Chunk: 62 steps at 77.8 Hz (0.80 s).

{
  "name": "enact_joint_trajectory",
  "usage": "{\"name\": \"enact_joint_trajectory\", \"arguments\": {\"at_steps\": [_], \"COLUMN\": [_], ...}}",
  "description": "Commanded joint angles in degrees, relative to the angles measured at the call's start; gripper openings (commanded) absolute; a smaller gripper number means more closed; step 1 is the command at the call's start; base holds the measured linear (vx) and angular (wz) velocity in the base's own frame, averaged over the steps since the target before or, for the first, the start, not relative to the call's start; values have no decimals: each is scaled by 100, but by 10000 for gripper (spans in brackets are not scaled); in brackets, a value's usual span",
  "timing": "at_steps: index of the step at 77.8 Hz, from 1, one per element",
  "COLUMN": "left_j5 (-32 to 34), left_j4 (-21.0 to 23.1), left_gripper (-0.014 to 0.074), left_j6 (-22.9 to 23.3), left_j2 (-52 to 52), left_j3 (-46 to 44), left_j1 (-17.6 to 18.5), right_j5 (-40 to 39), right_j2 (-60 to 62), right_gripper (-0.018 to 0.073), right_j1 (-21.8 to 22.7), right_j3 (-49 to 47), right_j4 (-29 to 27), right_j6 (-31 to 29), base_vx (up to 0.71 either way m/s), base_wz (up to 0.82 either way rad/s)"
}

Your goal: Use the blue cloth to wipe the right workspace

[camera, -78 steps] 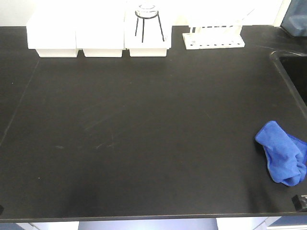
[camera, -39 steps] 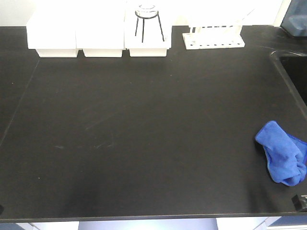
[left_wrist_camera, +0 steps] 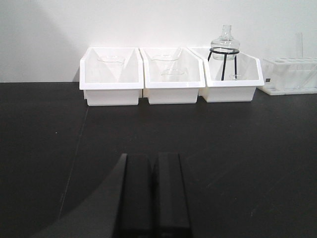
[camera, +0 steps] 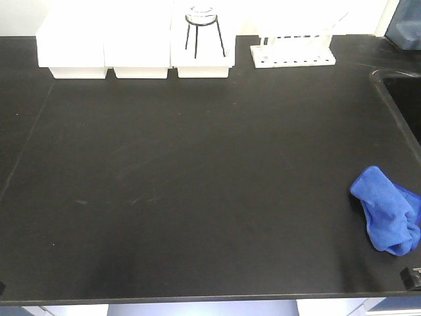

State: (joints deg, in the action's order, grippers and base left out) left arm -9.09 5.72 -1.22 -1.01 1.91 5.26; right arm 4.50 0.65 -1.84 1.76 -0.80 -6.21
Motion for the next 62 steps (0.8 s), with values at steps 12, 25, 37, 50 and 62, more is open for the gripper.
{"name": "enact_joint_trajectory", "arguments": {"at_steps": [12,25,37,50,62], "left_j5": [480,480,480,480,480], "left_j4": [23,23,23,23,23], "left_gripper": [-6,-6,-6,-6,-6], "left_j6": [-3,-3,-3,-3,-3], "left_j2": [-53,-53,-53,-53,-53], "left_j3": [-142,-142,-142,-142,-142], "left_j1": [-3,-3,-3,-3,-3], "right_j5": [-481,-481,-481,-745,-1559], "right_j2": [44,44,44,44,44], "right_gripper": [-8,-8,-8,-8,-8], "right_j1": [37,37,37,37,37], "right_j3": [89,89,89,70,-143], "right_j4": [35,35,35,43,-1], "right_j6": [-14,-14,-14,-35,10], "base_vx": [0,0,0,0,0], "base_wz": [0,0,0,0,0]}}
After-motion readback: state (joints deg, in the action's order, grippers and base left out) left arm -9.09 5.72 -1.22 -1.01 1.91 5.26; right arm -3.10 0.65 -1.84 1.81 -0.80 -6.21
